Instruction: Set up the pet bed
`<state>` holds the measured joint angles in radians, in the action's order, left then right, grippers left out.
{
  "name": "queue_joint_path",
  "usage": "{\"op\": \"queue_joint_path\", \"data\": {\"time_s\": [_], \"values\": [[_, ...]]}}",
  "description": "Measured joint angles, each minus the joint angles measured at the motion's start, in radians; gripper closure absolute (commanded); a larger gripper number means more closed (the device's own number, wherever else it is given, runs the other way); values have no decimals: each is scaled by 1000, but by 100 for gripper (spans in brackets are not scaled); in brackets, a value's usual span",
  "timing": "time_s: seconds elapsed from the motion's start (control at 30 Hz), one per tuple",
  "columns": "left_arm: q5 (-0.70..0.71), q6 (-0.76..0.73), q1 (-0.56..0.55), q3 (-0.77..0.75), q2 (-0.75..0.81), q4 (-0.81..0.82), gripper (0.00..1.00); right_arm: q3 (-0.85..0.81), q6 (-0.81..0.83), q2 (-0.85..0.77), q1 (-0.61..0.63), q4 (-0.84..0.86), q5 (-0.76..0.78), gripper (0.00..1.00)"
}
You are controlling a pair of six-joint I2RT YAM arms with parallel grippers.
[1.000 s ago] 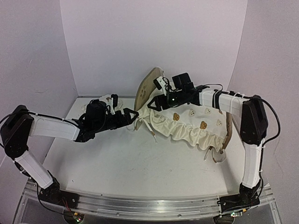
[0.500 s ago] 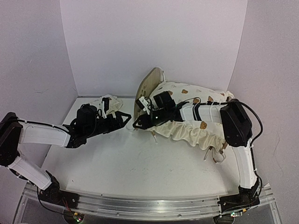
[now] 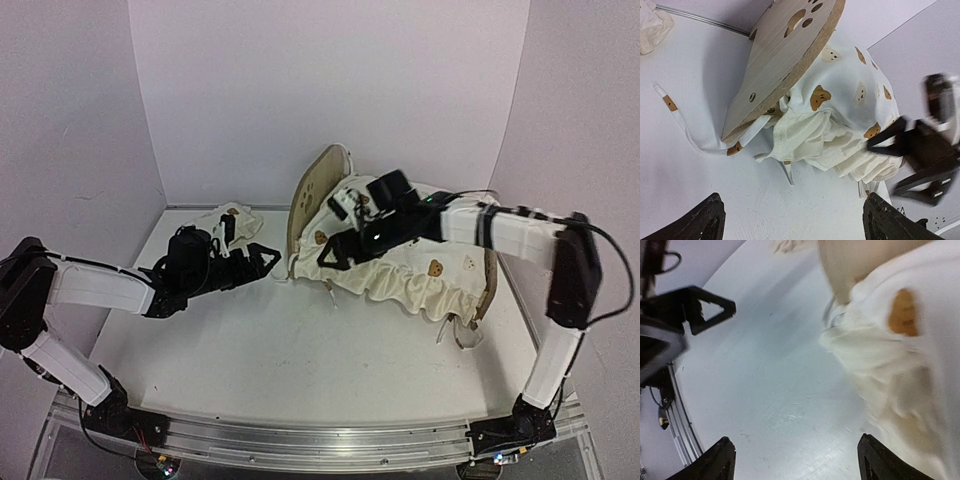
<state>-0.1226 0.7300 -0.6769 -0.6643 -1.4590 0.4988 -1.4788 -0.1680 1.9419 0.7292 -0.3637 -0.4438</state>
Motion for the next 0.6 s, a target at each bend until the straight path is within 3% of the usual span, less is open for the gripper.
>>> {"op": "queue_joint_path", "data": {"time_s": [0.17,0.27,0.4,0.6], "values": [[-14,-16,0,0,-27,0,5,41,64,-461,-110,-195,265,2],[-27,-28,-3,-4,-53,0,6,93,51,-654,-366,-262,420,3],[-58,-50,-14,-21,-74,-1,6,178,-17,-687,-698,-339,477,14],[-89,-82,-59,-37,-73,1,6,349,-101,-563,-781,-395,377,32]]}}
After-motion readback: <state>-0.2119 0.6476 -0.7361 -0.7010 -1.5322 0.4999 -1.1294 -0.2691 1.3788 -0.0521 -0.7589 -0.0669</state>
